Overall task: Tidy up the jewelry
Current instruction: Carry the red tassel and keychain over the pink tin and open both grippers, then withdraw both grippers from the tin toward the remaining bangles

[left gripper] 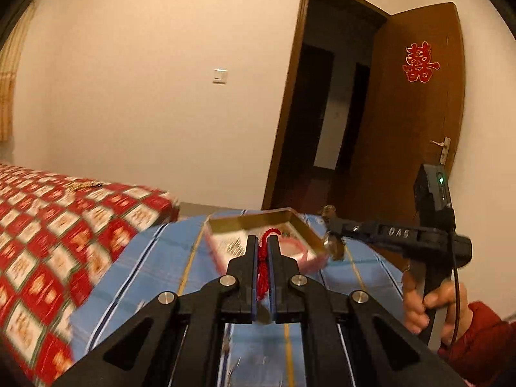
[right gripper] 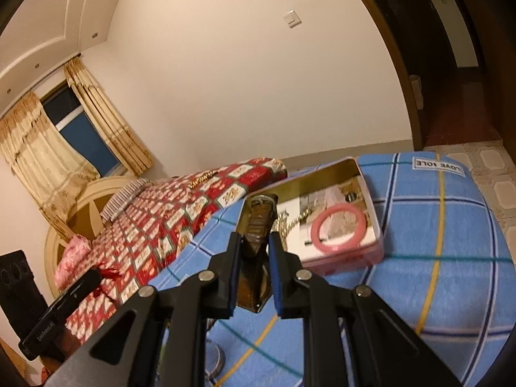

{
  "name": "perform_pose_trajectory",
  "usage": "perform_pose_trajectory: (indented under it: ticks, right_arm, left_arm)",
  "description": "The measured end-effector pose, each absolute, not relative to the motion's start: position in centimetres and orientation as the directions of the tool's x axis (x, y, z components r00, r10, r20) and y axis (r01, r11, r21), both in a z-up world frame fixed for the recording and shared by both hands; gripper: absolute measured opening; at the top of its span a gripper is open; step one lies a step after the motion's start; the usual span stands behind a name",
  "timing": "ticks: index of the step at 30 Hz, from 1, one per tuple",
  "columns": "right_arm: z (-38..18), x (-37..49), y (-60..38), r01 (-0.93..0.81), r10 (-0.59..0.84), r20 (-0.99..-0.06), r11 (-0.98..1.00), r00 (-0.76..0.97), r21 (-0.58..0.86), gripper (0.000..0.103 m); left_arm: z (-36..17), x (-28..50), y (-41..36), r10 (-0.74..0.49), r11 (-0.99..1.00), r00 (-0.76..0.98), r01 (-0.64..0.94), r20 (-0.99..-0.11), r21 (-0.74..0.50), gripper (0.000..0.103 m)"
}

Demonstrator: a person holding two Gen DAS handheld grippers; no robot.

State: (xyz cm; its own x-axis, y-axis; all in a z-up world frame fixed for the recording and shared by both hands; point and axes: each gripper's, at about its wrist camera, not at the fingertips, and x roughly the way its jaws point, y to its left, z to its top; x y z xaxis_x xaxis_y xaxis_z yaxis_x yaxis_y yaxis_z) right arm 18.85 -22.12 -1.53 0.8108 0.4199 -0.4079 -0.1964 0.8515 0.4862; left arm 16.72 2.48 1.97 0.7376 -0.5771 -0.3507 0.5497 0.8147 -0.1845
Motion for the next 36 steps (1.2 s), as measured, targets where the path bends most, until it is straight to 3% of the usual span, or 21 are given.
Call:
perform_pose_trajectory:
  ticks: [4,18,22,24,25,26,27,28,30,36]
  right_arm:
    - [-1.6,21.7,-22.1,-0.187,0.403,-0.421,0.865,0.813,0.466,0.020]
    - [-7.8,29.5,-21.5,-0.145,0.431,-0.536,0.858,0.726,0.493,0.021]
    - [-7.1,28.9,-22.4,-0.172,0.453,-0.487,0.839,0.747,0.516,0.028]
    - [-6.4,27.9,-23.5,-0.166,0.444,-0.440,0.826,0.780,0.538,0.041]
    - [-5.9,27.2,-24.1,-0.150,0.417,-0.414,0.828,0.809,0.541,0.045]
    - [-5.7,26.9,-24.4,-0.138,0.397,-0.399,0.830,0.827,0.540,0.058]
    - [-5.2,26.0,-25.1,-0.122,0.367,-0.371,0.832,0.853,0.542,0.073]
    - [-4.9,25.4,-25.6,-0.104,0.340,-0.354,0.833,0.871,0.543,0.079]
    - [-4.5,23.8,-26.2,-0.049,0.274,-0.344,0.839,0.898,0.542,0.082]
    - [-4.9,18.0,-25.3,0.060,0.139,-0.396,0.891,0.907,0.449,0.082]
  left_arm:
    - [1.1,21.0,-1.3,-0.595,0.802,0.717,0.559,-0.363,-0.212,0.004]
    - [-5.2,29.6,-7.0,-0.464,0.873,0.676,0.457,-0.572,-0.168,0.006]
    - [-5.9,30.7,-7.1,-0.422,0.892,0.658,0.422,-0.624,-0.158,0.007]
    - [-5.4,30.1,-6.9,-0.417,0.894,0.666,0.422,-0.618,-0.148,0.009]
    - [-5.0,29.8,-6.7,-0.422,0.892,0.671,0.427,-0.610,-0.147,0.013]
    - [-4.6,29.3,-6.4,-0.435,0.886,0.671,0.438,-0.600,-0.151,0.019]
    - [-4.3,29.0,-6.2,-0.441,0.883,0.672,0.444,-0.594,-0.153,0.039]
    - [-3.9,28.5,-6.0,-0.442,0.883,0.680,0.443,-0.585,-0.154,0.063]
    - [-3.1,27.2,-5.1,-0.457,0.882,0.708,0.438,-0.539,-0.172,0.080]
    - [-2.3,22.6,-2.8,-0.421,0.904,0.758,0.395,-0.497,-0.163,0.080]
